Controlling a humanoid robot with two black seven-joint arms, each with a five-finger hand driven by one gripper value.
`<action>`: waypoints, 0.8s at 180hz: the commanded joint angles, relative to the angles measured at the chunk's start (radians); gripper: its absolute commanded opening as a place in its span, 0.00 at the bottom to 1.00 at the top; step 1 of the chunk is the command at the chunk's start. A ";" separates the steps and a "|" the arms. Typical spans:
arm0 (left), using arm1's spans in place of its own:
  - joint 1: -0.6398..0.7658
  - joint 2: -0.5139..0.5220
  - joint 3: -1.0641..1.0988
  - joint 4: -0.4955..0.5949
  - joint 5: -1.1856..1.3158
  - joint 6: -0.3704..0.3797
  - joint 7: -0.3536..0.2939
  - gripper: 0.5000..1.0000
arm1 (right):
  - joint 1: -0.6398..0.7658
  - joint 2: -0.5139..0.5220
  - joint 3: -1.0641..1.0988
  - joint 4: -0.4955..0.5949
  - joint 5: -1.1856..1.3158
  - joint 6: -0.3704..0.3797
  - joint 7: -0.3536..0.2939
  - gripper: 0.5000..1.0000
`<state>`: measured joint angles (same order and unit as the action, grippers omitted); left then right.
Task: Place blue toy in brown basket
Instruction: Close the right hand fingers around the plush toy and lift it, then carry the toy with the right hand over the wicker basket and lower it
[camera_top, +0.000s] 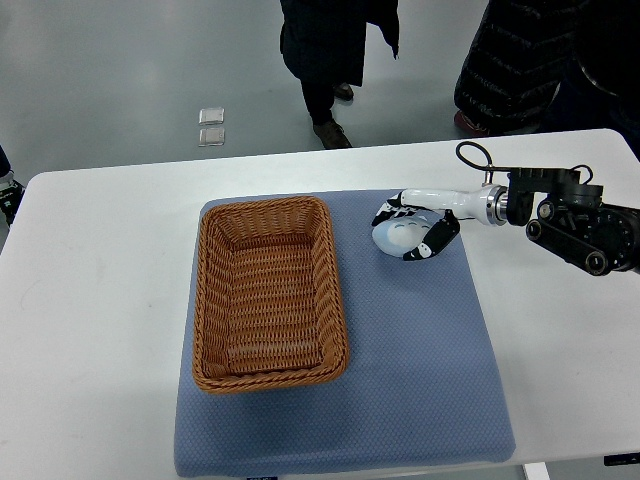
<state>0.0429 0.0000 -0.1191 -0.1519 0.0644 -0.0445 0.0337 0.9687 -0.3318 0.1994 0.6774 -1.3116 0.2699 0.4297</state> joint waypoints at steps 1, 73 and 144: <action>0.000 0.000 -0.001 -0.001 0.000 0.000 0.000 1.00 | 0.001 -0.003 0.000 -0.001 0.000 -0.001 0.000 0.34; 0.000 0.000 -0.001 -0.001 0.000 0.000 0.000 1.00 | 0.010 -0.012 0.021 0.004 0.023 0.003 0.050 0.00; 0.000 0.000 -0.001 -0.001 0.000 0.000 0.000 1.00 | 0.093 -0.003 0.080 0.096 0.071 0.015 0.116 0.00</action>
<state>0.0429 0.0000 -0.1195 -0.1534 0.0644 -0.0445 0.0337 1.0389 -0.3490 0.2781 0.7378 -1.2566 0.2851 0.5342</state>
